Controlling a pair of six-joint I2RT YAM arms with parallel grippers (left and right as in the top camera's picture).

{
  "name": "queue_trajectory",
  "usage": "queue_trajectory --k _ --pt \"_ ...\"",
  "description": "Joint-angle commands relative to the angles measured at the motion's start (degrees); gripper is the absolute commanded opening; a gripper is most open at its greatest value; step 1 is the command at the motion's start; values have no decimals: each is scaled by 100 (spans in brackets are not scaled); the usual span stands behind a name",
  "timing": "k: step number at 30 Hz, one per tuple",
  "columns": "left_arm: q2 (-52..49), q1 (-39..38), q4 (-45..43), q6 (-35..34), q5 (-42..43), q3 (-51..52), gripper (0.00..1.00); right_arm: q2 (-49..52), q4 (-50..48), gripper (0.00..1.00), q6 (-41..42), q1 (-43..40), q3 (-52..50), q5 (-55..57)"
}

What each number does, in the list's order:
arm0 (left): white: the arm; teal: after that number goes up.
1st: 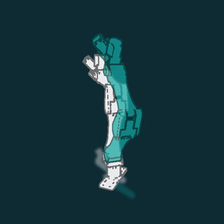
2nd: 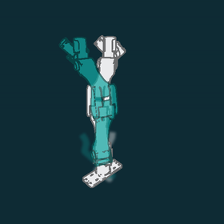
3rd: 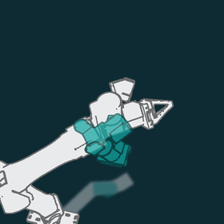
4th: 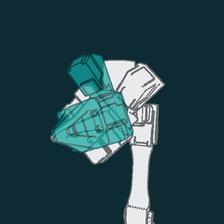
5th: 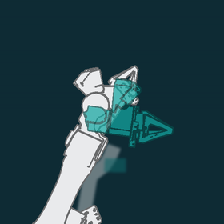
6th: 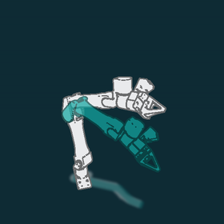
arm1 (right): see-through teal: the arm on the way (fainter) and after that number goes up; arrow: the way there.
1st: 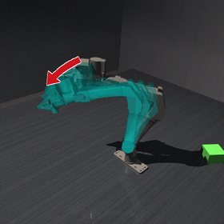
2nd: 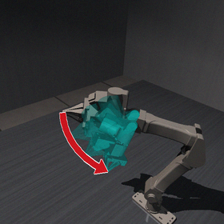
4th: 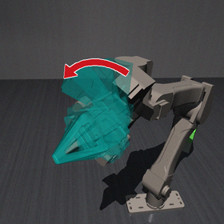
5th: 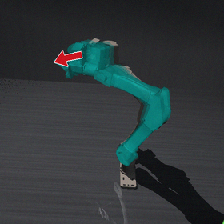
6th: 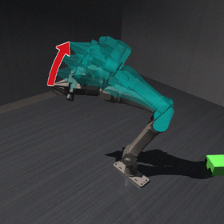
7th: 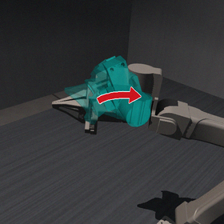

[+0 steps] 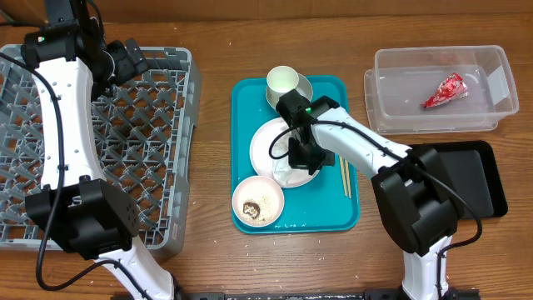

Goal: Sort waste into correct bins and load items into the dishwasher
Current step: 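Grasp the white tissue from the plate with the right gripper, then drop the white tissue into the clear bin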

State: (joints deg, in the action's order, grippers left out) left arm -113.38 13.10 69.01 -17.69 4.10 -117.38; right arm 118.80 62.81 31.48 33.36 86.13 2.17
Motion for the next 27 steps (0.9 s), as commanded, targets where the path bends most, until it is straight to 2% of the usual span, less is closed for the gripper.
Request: queue_trajectory --k 1,7,12,19,25,26,27 --pt "173 -42 -7 -52 -2 -94 100 -195 212 4 20 -70 494 275" --pt "173 -42 -7 -52 -2 -94 100 -748 1161 4 -17 -330 1493 1023" --pt "173 -42 -7 -52 -2 -94 100 -1209 1613 4 -17 -885 2039 1543" --pt "173 -42 -7 -52 -2 -94 100 -1521 1440 4 -7 -2315 2138 1572" --pt "173 -42 -7 -52 -2 -94 100 -1508 372 4 31 -3429 2065 1554" --pt "173 -42 -7 -52 -2 -94 100 -1508 254 10 28 -3556 2065 1513" --pt "173 -42 -7 -52 -2 -94 100 -1508 136 21 26 -3687 2065 1460"
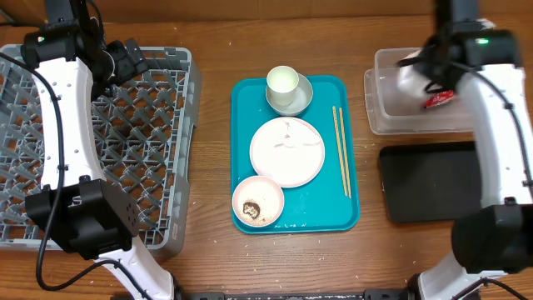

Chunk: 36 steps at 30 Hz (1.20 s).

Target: Sort waste into correct bins and load items into the dishwasher

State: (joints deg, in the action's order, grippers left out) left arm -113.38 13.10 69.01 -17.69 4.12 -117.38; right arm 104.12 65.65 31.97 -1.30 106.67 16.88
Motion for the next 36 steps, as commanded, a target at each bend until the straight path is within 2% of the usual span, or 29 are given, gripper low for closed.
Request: queue_trajectory --k 1,3,5,6,8,12,15,19,27,31,36 --pt "173 -42 -7 -52 -4 -94 100 -39 -236 36 -26 -315 11 -46" --pt "173 -42 -7 -52 -4 -94 100 -39 -393 56 -50 -450 11 -90" --pt "173 -42 -7 -52 -4 -94 100 -39 -553 69 -269 -516 11 -286" --pt "173 -42 -7 -52 -4 -94 100 -39 -614 75 -407 -520 11 -472" --pt "173 -42 -7 -55 -4 -94 100 -39 -667 79 -697 -516 11 -1158" --pt "173 -42 -7 -52 -4 -94 100 -39 -525 79 -1668 -321 9 -3340" --pt "173 -42 -7 -52 -4 -94 100 -37 -289 79 -1982 85 -52 -4006" --pt "173 -42 -7 -52 -4 -94 100 -37 -229 79 -2275 977 -483 -3716" --pt "173 -42 -7 -52 -4 -94 100 208 -1589 80 -2369 2697 -1996 -1961" --pt "173 -42 -7 -52 -4 -94 100 367 -2155 80 -2448 3154 -2452 -1263" --pt "173 -42 -7 -55 -4 -94 100 710 -2494 80 -2498 3307 -2684 -1198"
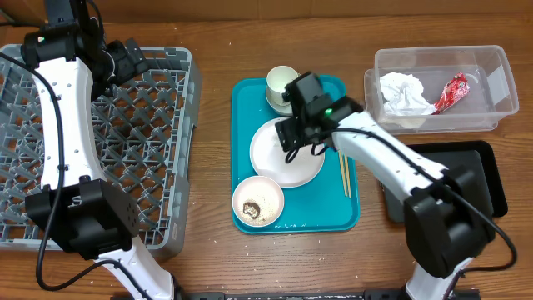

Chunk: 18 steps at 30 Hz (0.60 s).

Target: Sort waste into correct bins and load items into the dishwasher

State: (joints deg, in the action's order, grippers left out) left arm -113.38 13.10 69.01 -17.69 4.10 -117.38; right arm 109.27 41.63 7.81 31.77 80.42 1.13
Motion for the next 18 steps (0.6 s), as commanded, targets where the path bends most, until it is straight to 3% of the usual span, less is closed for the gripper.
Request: queue_trajectory --k 1,7,11,14,15,18 --pt "173 -42 -7 -52 -2 -94 100 289 -138 79 -83 0 -59 378" --pt "173 -42 -7 -52 -2 -94 100 710 -518 73 -326 2 -59 378" --pt "173 -42 -7 -52 -2 -94 100 726 -492 46 -313 4 -59 376" --pt "173 -42 -7 -52 -2 -94 100 723 -494 8 -149 4 -57 398" --pt "173 -42 -7 -52 -2 -94 100 719 -483 4 -28 4 -42 402" --pt "173 -42 -7 -52 -2 -94 100 625 -245 4 302 -15 201 496"
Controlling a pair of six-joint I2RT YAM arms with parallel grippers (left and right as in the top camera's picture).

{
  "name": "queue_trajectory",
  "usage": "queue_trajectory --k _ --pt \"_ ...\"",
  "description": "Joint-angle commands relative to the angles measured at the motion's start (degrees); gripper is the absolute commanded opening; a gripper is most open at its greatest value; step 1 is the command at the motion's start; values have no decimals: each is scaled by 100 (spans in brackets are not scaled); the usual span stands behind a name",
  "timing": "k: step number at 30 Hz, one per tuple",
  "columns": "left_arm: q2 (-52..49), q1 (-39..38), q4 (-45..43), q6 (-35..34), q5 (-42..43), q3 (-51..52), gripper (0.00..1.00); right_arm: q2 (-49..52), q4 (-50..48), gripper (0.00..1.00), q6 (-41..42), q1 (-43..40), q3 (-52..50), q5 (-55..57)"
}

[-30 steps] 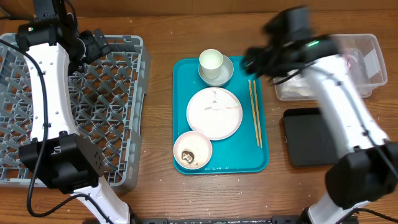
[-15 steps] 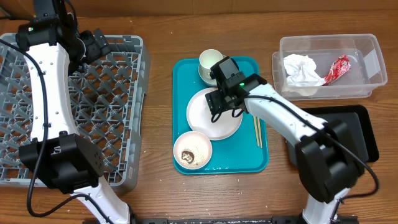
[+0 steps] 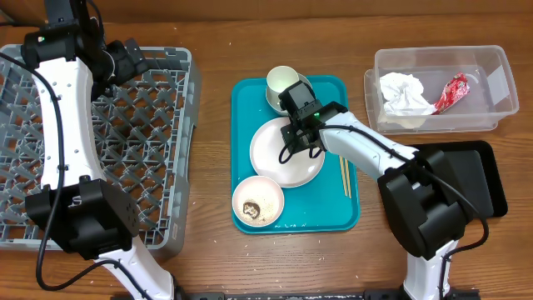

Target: Sort waste into correct bins and load items into the dishwasher

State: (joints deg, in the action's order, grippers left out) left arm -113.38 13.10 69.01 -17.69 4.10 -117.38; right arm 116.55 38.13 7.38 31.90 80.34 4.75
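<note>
A teal tray [image 3: 333, 218] holds a white plate [image 3: 275, 162], a small bowl with food residue [image 3: 258, 202], a cup [image 3: 281, 80] on a saucer [image 3: 303, 93], and chopsticks [image 3: 344, 173]. My right gripper [image 3: 298, 143] is low over the plate's upper part, its fingers spread with nothing between them. A clear bin [image 3: 491, 67] at the back right holds a crumpled white tissue [image 3: 404, 93] and a red wrapper [image 3: 450, 88]. My left gripper [image 3: 127, 58] hangs over the far edge of the grey dish rack [image 3: 125, 158]; its jaws are not readable.
A black bin [image 3: 466, 179] sits at the right, in front of the clear bin. The dish rack fills the left side of the wooden table. My left arm stretches across the rack from front to back.
My right gripper has shifted a little down and left, from the plate's upper right rim to over the plate's upper part. The left arm has not moved.
My right gripper was down on the plate at a white tissue. Then it was over the clear bin with the tissue, and the plate lay bare. Later the tissue lay in the bin and the gripper was back at the plate, where it is now.
</note>
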Motion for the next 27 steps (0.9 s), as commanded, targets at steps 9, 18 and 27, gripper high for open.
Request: queue_trajectory --k 9,18,27 --pt "173 -42 -7 -52 -2 -94 100 -981 1032 4 649 -544 1547 1816" --pt "173 -42 -7 -52 -2 -94 100 -1368 796 26 1823 -2426 1751 2216" --pt "173 -42 -7 -52 -2 -94 100 -1191 758 95 1818 -3639 1751 203"
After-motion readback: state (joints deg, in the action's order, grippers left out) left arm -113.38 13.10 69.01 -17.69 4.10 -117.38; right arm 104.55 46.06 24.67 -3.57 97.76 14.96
